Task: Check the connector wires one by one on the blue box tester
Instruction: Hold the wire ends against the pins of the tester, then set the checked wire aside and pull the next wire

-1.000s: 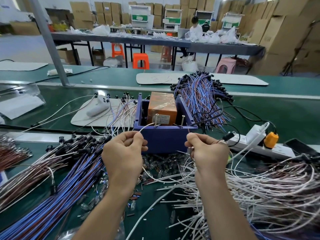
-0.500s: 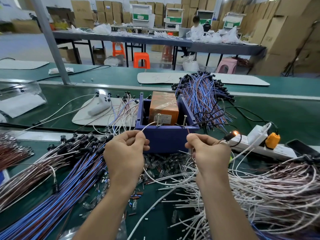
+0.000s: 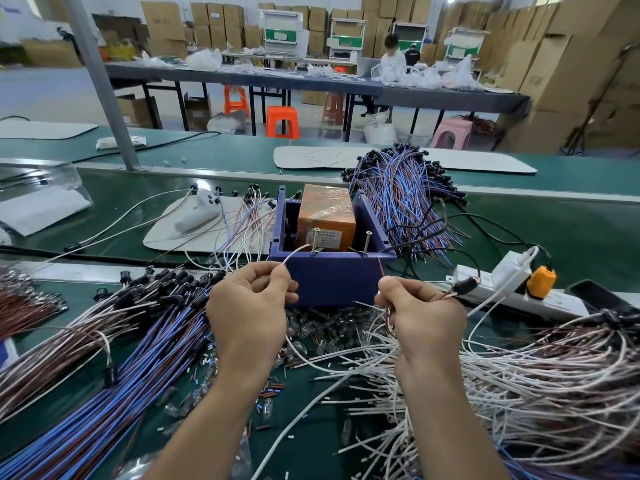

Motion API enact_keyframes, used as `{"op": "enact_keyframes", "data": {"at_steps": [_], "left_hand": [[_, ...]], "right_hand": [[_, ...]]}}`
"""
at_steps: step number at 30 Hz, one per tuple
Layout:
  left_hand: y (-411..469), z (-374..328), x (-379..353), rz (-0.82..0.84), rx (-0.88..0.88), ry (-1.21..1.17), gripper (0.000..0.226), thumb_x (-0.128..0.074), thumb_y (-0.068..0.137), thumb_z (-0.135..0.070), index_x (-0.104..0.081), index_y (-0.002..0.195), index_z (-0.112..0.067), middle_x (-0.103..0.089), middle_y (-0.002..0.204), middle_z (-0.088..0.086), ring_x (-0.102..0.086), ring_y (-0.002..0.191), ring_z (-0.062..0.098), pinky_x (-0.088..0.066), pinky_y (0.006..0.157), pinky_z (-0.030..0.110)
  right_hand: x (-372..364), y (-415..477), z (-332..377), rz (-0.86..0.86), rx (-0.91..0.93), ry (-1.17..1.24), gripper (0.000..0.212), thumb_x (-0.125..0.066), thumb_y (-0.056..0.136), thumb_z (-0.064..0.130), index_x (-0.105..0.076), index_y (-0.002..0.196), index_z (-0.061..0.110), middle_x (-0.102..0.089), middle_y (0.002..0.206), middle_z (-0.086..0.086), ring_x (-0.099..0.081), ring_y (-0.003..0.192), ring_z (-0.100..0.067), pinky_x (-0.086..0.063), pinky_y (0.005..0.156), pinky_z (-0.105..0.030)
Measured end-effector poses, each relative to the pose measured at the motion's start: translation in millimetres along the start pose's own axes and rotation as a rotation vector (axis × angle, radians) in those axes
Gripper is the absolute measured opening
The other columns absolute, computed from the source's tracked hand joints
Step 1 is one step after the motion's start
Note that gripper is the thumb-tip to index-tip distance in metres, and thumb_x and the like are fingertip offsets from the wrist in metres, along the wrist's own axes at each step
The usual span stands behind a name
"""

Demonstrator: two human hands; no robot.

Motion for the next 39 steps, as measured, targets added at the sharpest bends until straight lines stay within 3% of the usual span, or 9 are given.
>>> {"op": "enact_keyframes", "data": {"at_steps": [9, 14, 17, 21, 23, 29, 33, 36, 39], "left_hand": [[0.9, 0.1, 0.0, 0.003, 0.002, 0.008, 0.015, -0.072, 0.095, -0.021, -0.074, 0.081, -0.025, -0.075, 0.065, -0.009, -0.073, 0.057, 0.010, -0.056, 0.057, 0.022], [-0.9, -1.5, 2.8, -0.024, 0.007, -0.023, 0.018, -0.072, 0.094, -0.017, -0.074, 0.078, -0.024, -0.075, 0.064, -0.006, -0.073, 0.055, 0.012, -0.056, 0.052, 0.017], [-5.8, -4.4, 4.3, -0.037, 0.029, -0.025, 0.018, -0.072, 0.092, -0.019, -0.074, 0.075, -0.023, -0.074, 0.063, -0.005, -0.072, 0.053, 0.013, -0.062, 0.055, 0.030], [-24.1, -18.6, -5.5, 0.167, 0.014, 0.200, 0.002, -0.076, 0.075, -0.049, -0.076, 0.076, -0.051, -0.071, 0.064, -0.024, -0.068, 0.062, -0.002, -0.054, 0.063, 0.026], [-32.9, -26.2, -11.4, 0.269, 0.059, 0.330, 0.012, -0.082, 0.073, -0.055, -0.071, 0.075, -0.062, -0.068, 0.067, -0.033, -0.065, 0.068, -0.004, -0.049, 0.063, 0.023], [-79.6, -43.3, -64.5, 0.768, 0.255, 0.122, 0.014, -0.084, 0.082, -0.029, -0.083, 0.072, -0.019, -0.063, 0.055, 0.002, -0.049, 0.049, 0.013, -0.042, 0.051, 0.022], [-97.7, -49.2, -83.9, 0.720, 0.263, 0.043, 0.017, -0.082, 0.085, -0.027, -0.081, 0.070, -0.020, -0.052, 0.047, 0.001, -0.040, 0.042, 0.012, -0.037, 0.056, 0.032], [-99.9, -50.4, -92.2, 0.647, 0.274, 0.001, 0.014, -0.083, 0.083, -0.025, -0.080, 0.069, -0.023, -0.052, 0.046, -0.001, -0.039, 0.042, 0.011, -0.037, 0.058, 0.032], [-100.7, -46.4, -94.4, 0.551, 0.274, 0.050, 0.019, -0.082, 0.080, -0.029, -0.079, 0.062, -0.030, -0.062, 0.049, 0.001, -0.049, 0.051, 0.017, -0.043, 0.062, 0.035]], "right_hand": [[-25.2, 5.3, 5.1, 0.075, 0.030, -0.084, 0.013, -0.081, 0.084, 0.012, -0.077, 0.073, 0.016, -0.074, 0.063, -0.003, -0.068, 0.056, -0.009, -0.051, 0.064, -0.031], [4.4, -8.0, 6.2, -0.002, 0.023, -0.008, 0.016, -0.079, 0.085, 0.009, -0.078, 0.070, 0.013, -0.074, 0.065, -0.006, -0.064, 0.053, -0.010, -0.047, 0.056, -0.025], [21.1, -26.4, 6.6, 0.040, -0.021, 0.045, 0.022, -0.078, 0.085, 0.006, -0.080, 0.069, 0.021, -0.073, 0.064, -0.009, -0.060, 0.051, -0.012, -0.044, 0.046, -0.016], [38.5, -39.7, 12.9, 0.122, -0.092, -0.005, 0.020, -0.075, 0.087, 0.005, -0.079, 0.069, 0.012, -0.069, 0.062, -0.013, -0.029, 0.039, -0.011, -0.031, 0.038, -0.017], [46.9, -42.7, 20.4, 0.171, -0.112, -0.040, 0.022, -0.072, 0.090, 0.005, -0.077, 0.068, 0.008, -0.068, 0.062, -0.012, -0.024, 0.039, -0.010, -0.024, 0.039, -0.019], [69.3, -54.3, 48.6, 0.327, -0.054, -0.166, 0.057, -0.042, 0.108, 0.044, -0.077, 0.080, 0.010, -0.078, 0.080, -0.010, -0.064, 0.053, -0.016, -0.046, 0.050, -0.023], [103.2, -54.4, 61.6, 0.180, 0.103, -0.233, 0.065, -0.036, 0.107, 0.053, -0.078, 0.064, 0.029, -0.075, 0.087, -0.018, -0.060, 0.073, -0.019, -0.050, 0.070, -0.037], [131.0, -47.0, 64.5, 0.126, 0.040, -0.034, 0.068, -0.038, 0.107, 0.049, -0.074, 0.057, 0.022, -0.075, 0.073, -0.009, -0.060, 0.061, -0.013, -0.045, 0.059, -0.028], [163.1, -30.7, 76.1, 0.044, 0.090, -0.164, 0.070, -0.038, 0.108, 0.042, -0.073, 0.052, 0.020, -0.070, 0.059, -0.003, -0.052, 0.047, -0.007, -0.039, 0.045, -0.019]]}}
Point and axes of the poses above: each hand's wrist, its own y-axis towards the middle knuckle, its own x-axis out of the back of the hand, z = x × y, the point moved 6 cm from there along y, towards the middle knuckle
